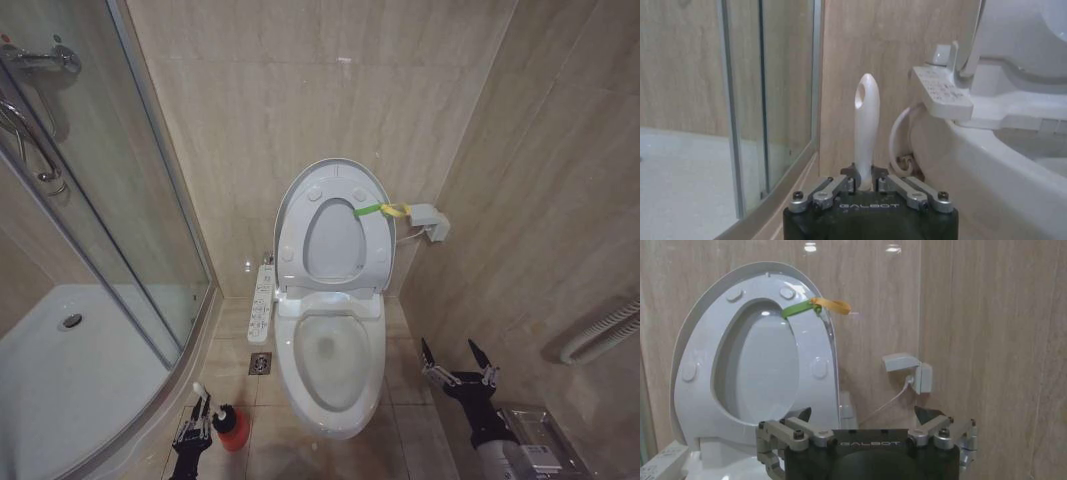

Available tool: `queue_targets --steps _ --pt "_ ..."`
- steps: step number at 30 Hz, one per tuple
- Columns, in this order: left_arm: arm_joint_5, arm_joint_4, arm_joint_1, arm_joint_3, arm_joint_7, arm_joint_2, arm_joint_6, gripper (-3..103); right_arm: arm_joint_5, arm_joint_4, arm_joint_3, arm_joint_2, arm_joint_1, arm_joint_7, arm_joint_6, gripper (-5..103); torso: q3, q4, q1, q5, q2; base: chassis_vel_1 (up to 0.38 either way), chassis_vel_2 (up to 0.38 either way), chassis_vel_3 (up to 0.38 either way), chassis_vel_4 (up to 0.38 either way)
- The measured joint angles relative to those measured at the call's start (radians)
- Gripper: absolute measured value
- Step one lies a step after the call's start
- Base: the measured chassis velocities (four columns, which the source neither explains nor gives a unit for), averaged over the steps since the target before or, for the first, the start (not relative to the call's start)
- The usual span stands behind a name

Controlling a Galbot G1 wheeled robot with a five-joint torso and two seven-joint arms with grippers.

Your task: Open the toilet lid, clean the toilet bowl with a toilet brush, close the toilet lid, and flush.

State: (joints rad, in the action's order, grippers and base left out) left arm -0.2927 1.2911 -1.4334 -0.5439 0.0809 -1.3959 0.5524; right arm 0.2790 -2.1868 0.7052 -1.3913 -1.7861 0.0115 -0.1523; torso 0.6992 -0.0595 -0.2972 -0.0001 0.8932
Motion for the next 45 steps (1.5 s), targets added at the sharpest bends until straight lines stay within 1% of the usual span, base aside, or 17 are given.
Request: queue_targets --steps 20,45 --pt "-0.002 -0.114 0.063 0.008 0.01 0.0 0.011 16 0.0 0.0 0.0 0.0 0.0 0.0 0.0 100 0.0 0.0 0.0 0.0 0.0 0.0 0.0 0.0 0.0" --pt "-0.008 -0.184 0.107 0.029 0.022 0.009 0.02 16 0.0 0.0 0.0 0.0 0.0 0.0 0.0 100 0.0 0.0 0.0 0.0001 0.0 0.0 0.0 0.0 0.0"
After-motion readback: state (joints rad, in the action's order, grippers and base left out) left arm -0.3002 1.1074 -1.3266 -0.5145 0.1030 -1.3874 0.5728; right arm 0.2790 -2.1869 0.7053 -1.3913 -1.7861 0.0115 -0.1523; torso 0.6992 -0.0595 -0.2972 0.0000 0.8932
